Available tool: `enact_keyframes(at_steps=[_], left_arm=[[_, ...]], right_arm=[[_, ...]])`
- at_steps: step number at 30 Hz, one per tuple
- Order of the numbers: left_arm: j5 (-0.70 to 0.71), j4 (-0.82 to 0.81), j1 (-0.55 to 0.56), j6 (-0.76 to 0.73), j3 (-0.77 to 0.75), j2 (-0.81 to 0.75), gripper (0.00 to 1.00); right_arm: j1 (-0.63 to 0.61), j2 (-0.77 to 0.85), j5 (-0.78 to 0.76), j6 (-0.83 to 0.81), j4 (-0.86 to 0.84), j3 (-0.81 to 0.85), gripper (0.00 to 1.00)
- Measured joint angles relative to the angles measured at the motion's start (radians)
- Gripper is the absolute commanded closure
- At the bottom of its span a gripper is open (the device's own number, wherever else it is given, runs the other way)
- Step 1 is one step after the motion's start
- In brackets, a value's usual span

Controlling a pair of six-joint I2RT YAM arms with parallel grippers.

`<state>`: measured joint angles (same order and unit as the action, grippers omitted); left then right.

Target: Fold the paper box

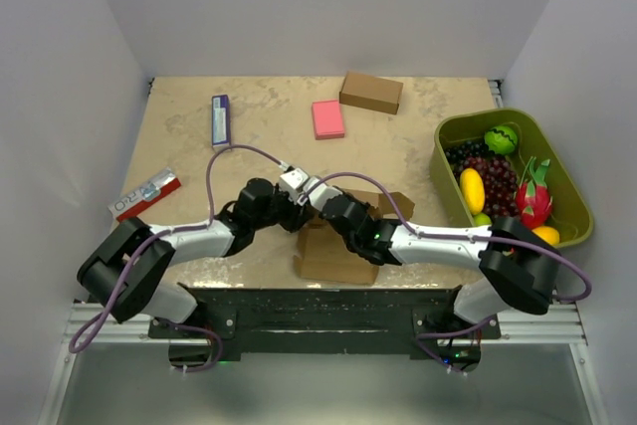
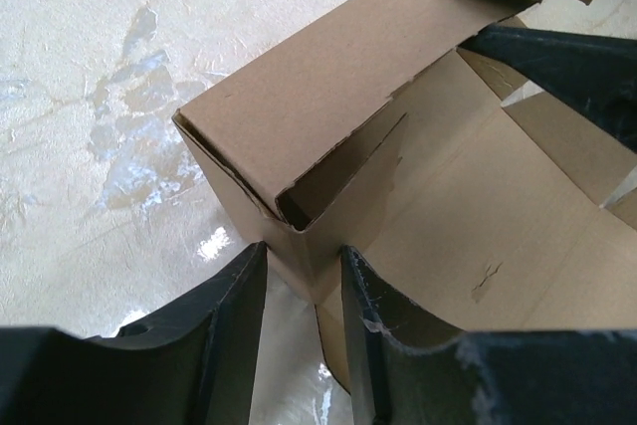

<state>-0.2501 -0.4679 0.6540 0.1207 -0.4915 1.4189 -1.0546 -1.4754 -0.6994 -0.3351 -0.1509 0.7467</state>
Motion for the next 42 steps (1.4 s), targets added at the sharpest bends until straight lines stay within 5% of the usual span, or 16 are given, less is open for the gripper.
enact_keyframes(at_steps=[17, 42], left_arm=[[0.171, -0.062, 0.012, 0.053, 0.059, -0.022, 0.48], [0.470, -0.162, 0.127, 0.136, 0.113, -0.008, 0.53]], right_arm=[[-0.024, -0.021, -0.023, -0.002, 0.003, 0.007, 0.86], [-0.117, -0.098, -0.174, -0.007, -0.040, 0.011, 0.96]])
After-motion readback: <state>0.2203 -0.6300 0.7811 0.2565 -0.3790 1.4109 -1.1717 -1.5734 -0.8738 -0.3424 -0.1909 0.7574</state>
